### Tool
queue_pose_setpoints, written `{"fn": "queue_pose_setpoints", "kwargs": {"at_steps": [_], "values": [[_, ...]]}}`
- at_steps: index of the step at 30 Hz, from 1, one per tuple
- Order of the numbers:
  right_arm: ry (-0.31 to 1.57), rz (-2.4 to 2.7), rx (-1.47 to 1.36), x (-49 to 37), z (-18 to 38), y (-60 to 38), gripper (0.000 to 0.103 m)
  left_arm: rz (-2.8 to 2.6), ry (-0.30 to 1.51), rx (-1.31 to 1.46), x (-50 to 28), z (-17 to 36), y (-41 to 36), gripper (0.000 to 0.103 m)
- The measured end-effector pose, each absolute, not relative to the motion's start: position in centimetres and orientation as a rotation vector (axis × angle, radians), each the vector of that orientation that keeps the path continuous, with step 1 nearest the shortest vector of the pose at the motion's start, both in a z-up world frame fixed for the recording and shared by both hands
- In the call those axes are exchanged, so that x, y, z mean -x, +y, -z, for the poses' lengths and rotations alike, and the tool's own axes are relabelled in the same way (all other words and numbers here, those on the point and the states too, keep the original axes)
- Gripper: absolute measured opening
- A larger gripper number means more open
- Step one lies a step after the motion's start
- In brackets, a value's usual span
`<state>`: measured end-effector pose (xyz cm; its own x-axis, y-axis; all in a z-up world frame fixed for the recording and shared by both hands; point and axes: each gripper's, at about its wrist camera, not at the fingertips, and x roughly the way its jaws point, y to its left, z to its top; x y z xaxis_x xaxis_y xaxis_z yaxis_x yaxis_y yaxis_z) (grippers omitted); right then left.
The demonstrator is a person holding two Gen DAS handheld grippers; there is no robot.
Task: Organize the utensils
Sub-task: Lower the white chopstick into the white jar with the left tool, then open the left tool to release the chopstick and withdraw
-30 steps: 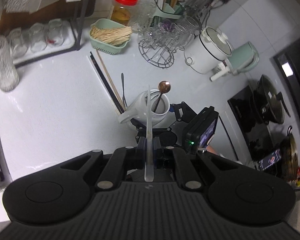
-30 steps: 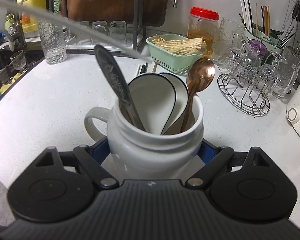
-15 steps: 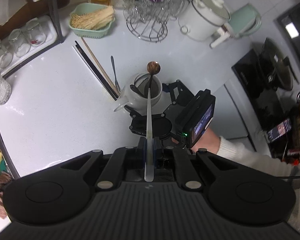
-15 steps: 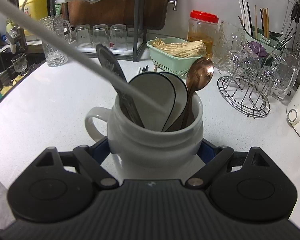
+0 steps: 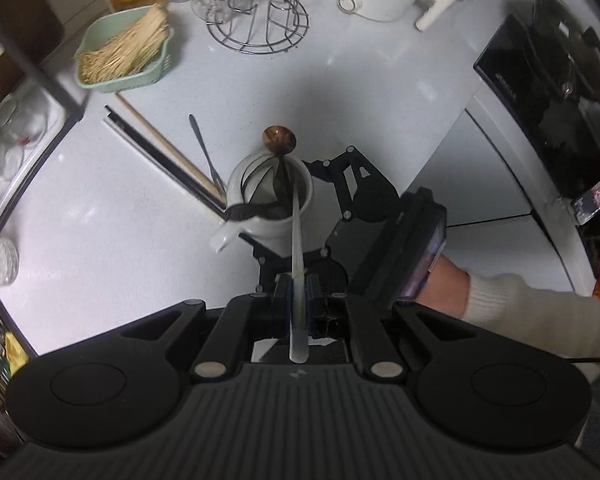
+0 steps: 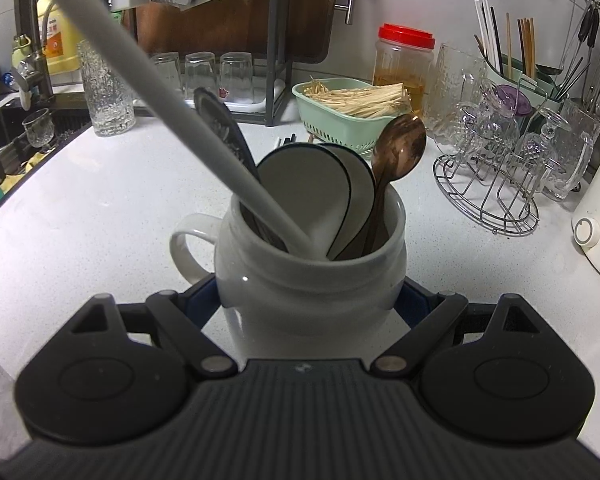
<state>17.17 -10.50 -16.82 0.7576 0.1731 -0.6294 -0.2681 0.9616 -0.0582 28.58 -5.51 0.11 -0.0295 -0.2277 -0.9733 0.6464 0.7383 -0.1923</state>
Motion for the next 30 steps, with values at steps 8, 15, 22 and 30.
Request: {"fn": "queue_pose_setpoints", "kwargs": {"at_steps": [8,15,22,30], "values": [[0.678,-0.243,0.148,-17.1,16.8,-10.5,0.092,0.717,1.412,-0.446,-29.5,2.9,-7.3,0.009],[0.681,-0.230,0.143,-17.1,16.8,-10.4,0.092,0.747,1.380,-0.434,-29.6,2.9,-6.7,0.010],[0.690,-0.213,0.130,-17.1,16.7,-10.3,0.092,0.739,1.300,-0.305,-29.8,1.1,-4.0,0.026],[0.707,-0.180,0.114,-17.3,16.6,-10.1,0.092,0.696,1.145,-0.117,-29.1,-0.5,0.7,0.026]]}}
